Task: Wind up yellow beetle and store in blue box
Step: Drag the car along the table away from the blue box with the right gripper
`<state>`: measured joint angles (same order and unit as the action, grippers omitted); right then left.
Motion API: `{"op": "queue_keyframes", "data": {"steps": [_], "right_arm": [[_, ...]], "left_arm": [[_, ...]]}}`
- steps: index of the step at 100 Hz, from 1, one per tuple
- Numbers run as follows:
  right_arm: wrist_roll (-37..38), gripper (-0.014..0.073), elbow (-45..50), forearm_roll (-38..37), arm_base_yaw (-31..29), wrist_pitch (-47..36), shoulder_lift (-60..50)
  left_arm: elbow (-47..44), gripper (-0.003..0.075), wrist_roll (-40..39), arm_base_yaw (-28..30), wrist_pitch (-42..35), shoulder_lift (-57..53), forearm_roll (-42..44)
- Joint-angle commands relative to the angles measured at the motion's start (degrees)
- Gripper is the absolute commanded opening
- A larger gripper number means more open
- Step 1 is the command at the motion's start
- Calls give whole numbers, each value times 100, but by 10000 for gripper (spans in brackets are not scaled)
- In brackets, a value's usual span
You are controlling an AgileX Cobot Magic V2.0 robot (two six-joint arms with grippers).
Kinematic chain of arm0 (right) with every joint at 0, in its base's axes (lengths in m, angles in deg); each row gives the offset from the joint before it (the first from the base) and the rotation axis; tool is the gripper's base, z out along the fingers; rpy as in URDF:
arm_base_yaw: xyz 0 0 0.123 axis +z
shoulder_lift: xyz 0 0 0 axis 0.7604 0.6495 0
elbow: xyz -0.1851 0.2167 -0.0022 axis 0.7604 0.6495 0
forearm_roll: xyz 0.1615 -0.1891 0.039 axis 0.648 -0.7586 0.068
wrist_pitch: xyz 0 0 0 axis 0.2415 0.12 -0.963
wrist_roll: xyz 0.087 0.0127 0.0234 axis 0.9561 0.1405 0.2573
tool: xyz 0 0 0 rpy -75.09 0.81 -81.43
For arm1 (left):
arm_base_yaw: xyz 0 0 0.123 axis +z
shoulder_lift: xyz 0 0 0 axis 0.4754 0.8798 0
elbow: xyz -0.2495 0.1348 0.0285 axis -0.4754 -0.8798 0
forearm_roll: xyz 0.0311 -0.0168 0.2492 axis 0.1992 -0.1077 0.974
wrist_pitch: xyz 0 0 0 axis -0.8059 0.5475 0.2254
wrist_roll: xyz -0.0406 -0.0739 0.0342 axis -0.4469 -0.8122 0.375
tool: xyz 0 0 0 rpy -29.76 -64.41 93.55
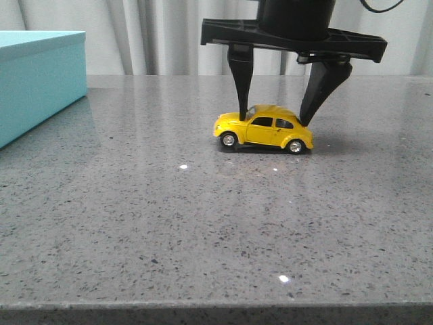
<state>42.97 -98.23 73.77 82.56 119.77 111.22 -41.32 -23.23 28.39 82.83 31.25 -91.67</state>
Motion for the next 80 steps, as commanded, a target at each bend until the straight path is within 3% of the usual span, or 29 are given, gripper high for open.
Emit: {"op": "queue_keyframes", "data": {"steps": [1,24,55,80], "right_arm": [[3,510,-110,-96,-28,-66,-136],[41,510,-98,-345,-30,104,-136],[415,510,-98,-1408,-78,780,-136],[391,507,-81,-1436,-405,1007,-136]], "left_arm": [[209,409,-41,-36,-465,52,-63],[209,409,-41,-36,-465,52,-63],[209,409,-41,-36,-465,52,-63],[209,409,-41,-36,-465,52,-63]]}}
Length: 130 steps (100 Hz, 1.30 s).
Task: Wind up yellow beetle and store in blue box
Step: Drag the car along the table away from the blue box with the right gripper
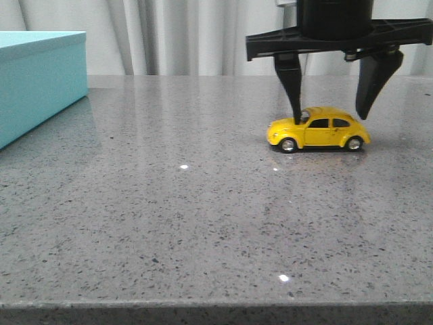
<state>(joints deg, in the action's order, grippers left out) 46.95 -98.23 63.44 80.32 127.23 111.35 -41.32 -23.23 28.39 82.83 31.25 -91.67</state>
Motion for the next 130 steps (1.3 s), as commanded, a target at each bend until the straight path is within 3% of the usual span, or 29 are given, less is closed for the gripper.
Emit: {"op": "queue_keyframes", "data": {"steps": [1,100,130], "right_arm": [[-8,507,-81,-403,-198,260,-149],[-687,507,-28,-366,-1264,318,-161],[-823,507,-300,-72,-1181,168,-677]], "left_arm": [[209,409,-41,-36,-465,52,-63],[209,408,-41,-36,-465,52,-63],[209,409,-41,-36,-465,52,-63]]}}
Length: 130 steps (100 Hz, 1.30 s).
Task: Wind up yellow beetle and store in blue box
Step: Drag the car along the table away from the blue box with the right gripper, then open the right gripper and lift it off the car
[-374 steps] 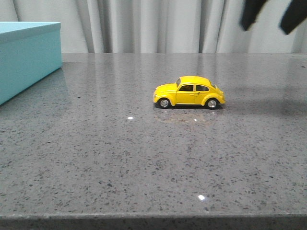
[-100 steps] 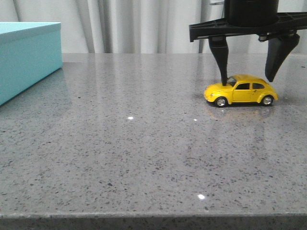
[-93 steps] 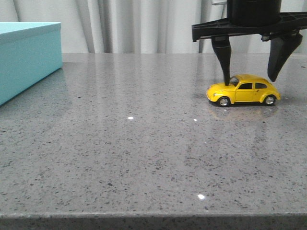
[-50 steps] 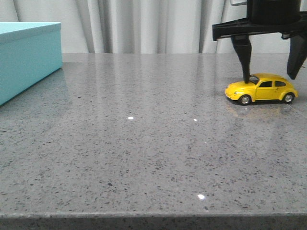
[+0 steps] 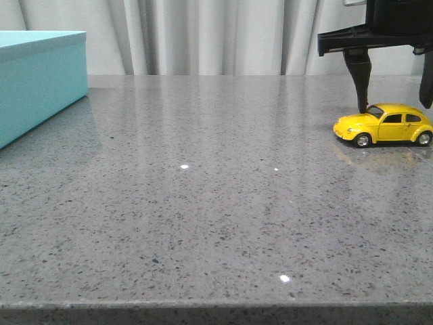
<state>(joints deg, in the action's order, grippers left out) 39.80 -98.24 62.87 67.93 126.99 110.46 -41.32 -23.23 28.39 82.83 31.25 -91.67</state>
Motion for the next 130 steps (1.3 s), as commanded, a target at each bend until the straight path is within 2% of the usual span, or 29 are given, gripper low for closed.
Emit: {"op": "queue_keyframes", "data": {"steps": [1,16,37,96,114,130], "right_arm": [[-122,507,-339,28,71,191,-626],[-282,507,-572,159,395,-31,-1549],[-289,507,-517,146,408,-1,-2242],[-305,507,-449,146,408,-89,-2656],[-312,507,361,91,408,-1010,-3395],[-312,507,1385,91,408,-1819,-4152]], "left_arm": [[209,409,-41,-36,-465,52,-63],[209,409,-41,-36,-465,52,-63],[209,409,-41,-36,-465,52,-63],[239,409,-41,-36,-395,60,-73],[574,409,-27,-46,61,234,-73],[1111,409,505,-46,735,706,-97]]}}
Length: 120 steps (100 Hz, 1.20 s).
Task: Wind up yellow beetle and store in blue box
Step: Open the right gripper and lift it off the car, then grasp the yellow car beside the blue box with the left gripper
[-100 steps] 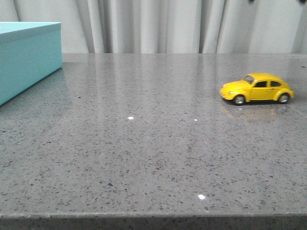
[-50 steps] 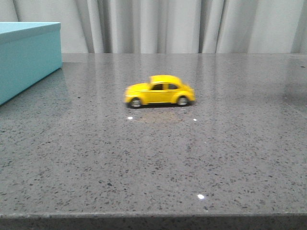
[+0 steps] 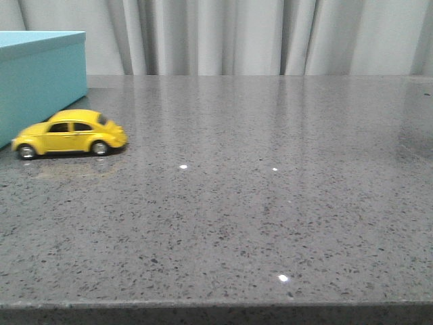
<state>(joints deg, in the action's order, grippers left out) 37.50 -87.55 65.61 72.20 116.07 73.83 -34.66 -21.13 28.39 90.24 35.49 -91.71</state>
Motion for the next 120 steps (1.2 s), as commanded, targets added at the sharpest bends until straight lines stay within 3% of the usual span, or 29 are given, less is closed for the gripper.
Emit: {"op": "queue_keyframes", "data": {"steps": [1,12,39,67,93,120], "right_arm": [[-81,507,355,-183,-18,-752,-550],[-81,507,873,-173,-18,-1055,-938],[-81,507,1373,7,-18,-1104,-1446],[-81,507,1373,32,-18,-1122,-1497],[-81,507,1373,48,-18,-1122,-1497],[-81,507,1373,113,-18,-1117,-1497]], "left_arm": [[470,409,319,-46,54,334,-93],[874,409,926,-46,485,741,-271],[2087,411,3903,-324,1847,1980,-1744],[3101,414,5265,-1052,2795,3202,-1743],[3611,443,5509,-1769,2841,4105,-1273],[3900,443,5509,-2105,3120,4938,-645]]}}
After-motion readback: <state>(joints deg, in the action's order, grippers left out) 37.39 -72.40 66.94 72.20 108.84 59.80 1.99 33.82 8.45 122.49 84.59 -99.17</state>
